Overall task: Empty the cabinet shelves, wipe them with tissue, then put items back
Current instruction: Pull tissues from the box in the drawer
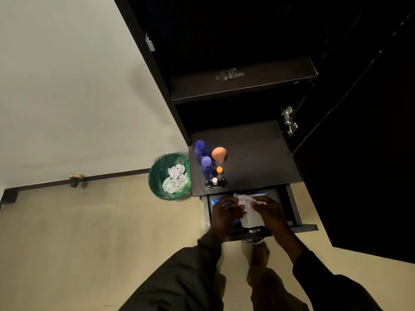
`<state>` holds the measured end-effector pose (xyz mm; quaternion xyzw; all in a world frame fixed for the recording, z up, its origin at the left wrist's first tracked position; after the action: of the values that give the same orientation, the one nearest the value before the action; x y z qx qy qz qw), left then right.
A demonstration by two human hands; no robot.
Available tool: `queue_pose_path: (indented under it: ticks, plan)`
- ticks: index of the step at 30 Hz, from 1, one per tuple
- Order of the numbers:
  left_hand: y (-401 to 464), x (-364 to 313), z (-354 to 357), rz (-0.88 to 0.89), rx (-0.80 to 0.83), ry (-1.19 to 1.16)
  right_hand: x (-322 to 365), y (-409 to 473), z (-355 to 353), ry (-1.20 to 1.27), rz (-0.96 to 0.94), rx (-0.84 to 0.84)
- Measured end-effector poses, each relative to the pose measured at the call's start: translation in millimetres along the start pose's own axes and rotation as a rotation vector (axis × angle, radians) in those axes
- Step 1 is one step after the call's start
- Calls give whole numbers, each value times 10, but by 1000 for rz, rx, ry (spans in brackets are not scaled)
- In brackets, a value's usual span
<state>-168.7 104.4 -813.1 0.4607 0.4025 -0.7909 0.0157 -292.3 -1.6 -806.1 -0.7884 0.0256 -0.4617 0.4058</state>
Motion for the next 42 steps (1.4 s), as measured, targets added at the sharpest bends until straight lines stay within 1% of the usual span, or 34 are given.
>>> queue_pose_path:
  ticks: [2, 5, 8, 11, 14, 16, 19, 24, 26, 28, 30, 33, 37, 39, 42]
  plan:
    - [12, -18, -22, -20, -16, -68, -35, 11, -78, -9, 19, -33]
    - [22, -20, -48, -64, -33, -176, -63, 21, -160, 2, -6, -38]
    - [21, -32, -65, -58, -47, -200, -52, 37, -172, -28, -50, 11]
    - [24, -40, -71, -63, -119, -255, -27, 22, -135, -50, -71, 80]
    - [48, -43, -88, -75, -177, -351, 32, 16, -154, -29, -106, 68]
    - [47, -55, -89, -84, -174, -371, 19, 15, -162, -2, -125, 72]
    - [42, -37, -52, -111, -143, -333, -216, 151, -159, -3, -107, 91]
    - [48, 1, 37, -127, -74, -268, 50, -72, -31, -5, -114, 174]
    - [32, -4, 78, -141, -45, -251, 58, -84, -4, -138, -224, 179]
    - [29, -21, 119, -142, -8, -223, 45, -82, 27, -210, -254, 191]
    - [24, -35, 149, -136, 21, -206, 39, -81, 68, -169, -212, 222]
    - [53, 2, 114, -131, 2, -165, 27, -44, 51, -68, -151, 183]
    - [77, 21, 62, -126, -55, -98, -58, 41, -9, -10, -180, 126]
    - [67, -18, 61, -101, -71, -45, -19, 16, 9, 0, -199, 163]
    - [56, -48, 137, -66, 18, 18, 50, -44, 63, -59, -202, 221]
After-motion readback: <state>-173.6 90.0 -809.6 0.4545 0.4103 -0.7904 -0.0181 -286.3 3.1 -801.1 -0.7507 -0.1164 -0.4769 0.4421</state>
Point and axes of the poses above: each hand's wrist, its own y-axis towards the middle knuckle, its own z-axis out of the palm, x = y × z, the point moved 5 cm from there along y, towards the middle knuckle, and after that the axes turned 1 degree about x, right-handed, at the moved point
